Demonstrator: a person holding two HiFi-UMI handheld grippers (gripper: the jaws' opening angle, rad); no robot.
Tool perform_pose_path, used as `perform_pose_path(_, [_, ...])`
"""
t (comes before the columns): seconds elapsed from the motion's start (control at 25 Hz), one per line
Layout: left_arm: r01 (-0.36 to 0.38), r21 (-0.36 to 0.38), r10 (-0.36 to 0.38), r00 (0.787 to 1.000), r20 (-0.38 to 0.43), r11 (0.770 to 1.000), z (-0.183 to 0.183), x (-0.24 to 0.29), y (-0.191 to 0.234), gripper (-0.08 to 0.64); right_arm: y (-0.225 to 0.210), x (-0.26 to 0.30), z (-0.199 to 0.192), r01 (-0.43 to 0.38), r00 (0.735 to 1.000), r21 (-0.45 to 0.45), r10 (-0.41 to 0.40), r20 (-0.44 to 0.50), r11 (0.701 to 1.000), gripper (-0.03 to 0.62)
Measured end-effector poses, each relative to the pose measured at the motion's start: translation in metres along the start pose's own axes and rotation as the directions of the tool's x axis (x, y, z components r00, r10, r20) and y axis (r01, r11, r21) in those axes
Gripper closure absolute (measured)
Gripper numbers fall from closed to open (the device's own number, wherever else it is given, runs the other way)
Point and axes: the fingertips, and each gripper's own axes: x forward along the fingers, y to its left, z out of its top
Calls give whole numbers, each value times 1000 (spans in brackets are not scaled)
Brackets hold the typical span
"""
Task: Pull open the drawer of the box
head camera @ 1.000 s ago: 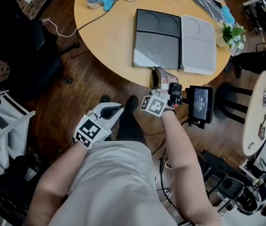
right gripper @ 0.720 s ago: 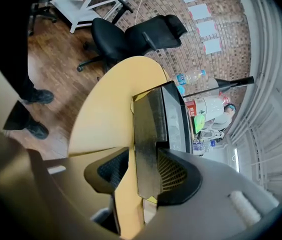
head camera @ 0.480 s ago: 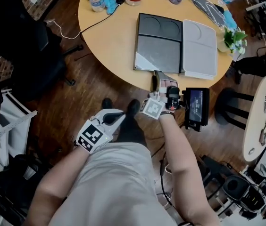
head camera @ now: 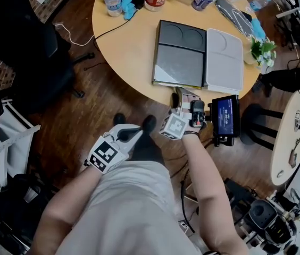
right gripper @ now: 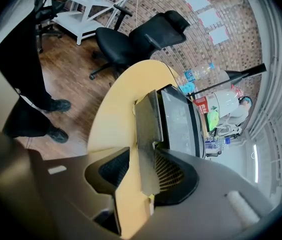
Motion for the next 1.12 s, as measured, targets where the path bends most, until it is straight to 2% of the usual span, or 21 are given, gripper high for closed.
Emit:
perform_pose_path(0.28, [2,10,-2,1000,2,1000,1,-4,1,554,-7,8,2,12,1000,-5,-12,0,1000,440])
perform_pose_path(0.48, [6,16,-6,1000,1,1000,0,-7,-3,554,-9,14,2,-26,1000,-26,26,-17,999,462])
perform_pose_path(0.6, [3,17,-3,1000,3,1000,-2,-11,-3,554,-12,13,3,-26,999,-14,26,-22,1000,509])
perform_pose_path(1.12, [44,78,-45,999,14,996,18,-14,-6,554,12,-6,8,-100,995,39,101,-16,994,522])
